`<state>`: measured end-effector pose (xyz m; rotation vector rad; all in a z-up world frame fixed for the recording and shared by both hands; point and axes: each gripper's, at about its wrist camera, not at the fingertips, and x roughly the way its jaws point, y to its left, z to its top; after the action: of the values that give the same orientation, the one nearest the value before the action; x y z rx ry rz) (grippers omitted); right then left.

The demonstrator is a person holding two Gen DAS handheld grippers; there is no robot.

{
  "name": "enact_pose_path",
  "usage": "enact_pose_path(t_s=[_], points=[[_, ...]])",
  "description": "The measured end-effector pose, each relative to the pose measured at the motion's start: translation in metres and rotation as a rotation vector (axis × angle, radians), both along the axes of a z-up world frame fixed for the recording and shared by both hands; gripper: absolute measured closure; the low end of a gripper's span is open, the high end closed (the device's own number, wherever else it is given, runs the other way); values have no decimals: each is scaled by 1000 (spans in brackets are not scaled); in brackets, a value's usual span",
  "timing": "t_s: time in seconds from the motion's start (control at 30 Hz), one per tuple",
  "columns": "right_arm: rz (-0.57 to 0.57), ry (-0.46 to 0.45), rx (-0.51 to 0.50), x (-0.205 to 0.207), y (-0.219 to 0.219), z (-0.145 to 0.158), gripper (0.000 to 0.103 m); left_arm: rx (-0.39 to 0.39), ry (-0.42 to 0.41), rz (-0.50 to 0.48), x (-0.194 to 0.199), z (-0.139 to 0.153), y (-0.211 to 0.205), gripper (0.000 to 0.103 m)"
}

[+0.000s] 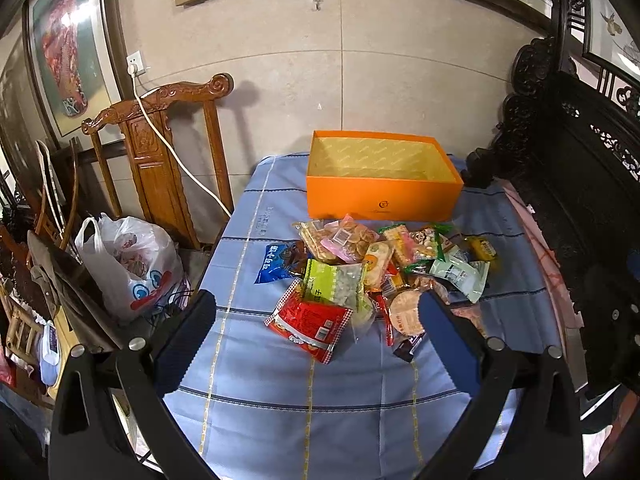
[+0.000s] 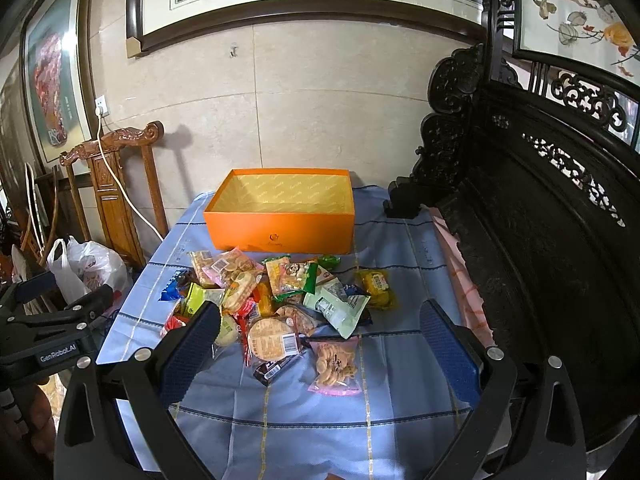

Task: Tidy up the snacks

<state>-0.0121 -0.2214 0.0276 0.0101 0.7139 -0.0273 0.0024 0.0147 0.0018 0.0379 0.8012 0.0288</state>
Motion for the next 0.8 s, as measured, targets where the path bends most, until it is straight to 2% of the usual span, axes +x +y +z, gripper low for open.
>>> enact_pose_path(t_s=[0.8], points=[[-12, 16, 15, -1, -7, -4, 3, 2, 2, -1, -3, 0, 1, 4]])
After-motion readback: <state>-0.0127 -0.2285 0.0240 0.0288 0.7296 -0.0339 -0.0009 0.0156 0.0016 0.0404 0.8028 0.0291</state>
